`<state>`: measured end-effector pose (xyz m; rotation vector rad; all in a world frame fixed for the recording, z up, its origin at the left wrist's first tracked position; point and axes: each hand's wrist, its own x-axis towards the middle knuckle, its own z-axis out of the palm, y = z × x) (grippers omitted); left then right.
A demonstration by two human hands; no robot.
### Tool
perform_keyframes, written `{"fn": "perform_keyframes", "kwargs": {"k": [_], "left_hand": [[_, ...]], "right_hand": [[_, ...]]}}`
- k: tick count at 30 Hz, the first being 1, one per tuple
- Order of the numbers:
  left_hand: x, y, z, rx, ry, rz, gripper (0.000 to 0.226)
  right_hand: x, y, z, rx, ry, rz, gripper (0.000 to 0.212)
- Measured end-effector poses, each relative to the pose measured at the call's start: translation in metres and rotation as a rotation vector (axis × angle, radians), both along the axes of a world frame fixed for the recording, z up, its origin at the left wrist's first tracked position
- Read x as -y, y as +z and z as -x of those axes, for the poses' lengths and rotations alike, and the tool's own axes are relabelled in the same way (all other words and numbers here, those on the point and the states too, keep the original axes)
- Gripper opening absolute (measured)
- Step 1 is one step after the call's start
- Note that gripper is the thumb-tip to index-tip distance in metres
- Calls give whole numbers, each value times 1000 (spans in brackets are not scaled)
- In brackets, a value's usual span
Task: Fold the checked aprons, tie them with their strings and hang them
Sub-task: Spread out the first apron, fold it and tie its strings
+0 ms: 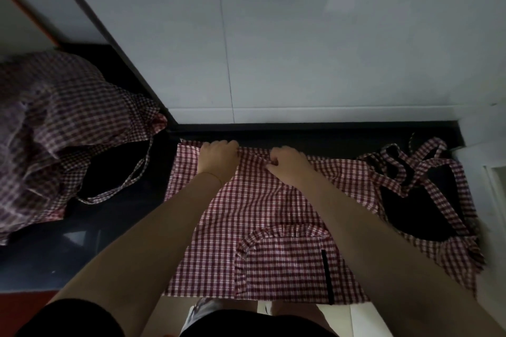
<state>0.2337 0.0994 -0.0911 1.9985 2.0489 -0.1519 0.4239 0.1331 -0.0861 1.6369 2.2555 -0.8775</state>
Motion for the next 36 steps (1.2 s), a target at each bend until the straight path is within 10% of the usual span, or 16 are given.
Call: {"fn": "perform_keyframes", "kwargs": {"k": [28, 36], "left_hand": [[-4, 5, 60, -231, 3, 72, 27], [2, 27, 72, 256, 183, 278, 32]], "right_hand": [[2, 0, 28, 269, -152, -78, 39], [7, 11, 32, 372, -27, -104, 54]]}}
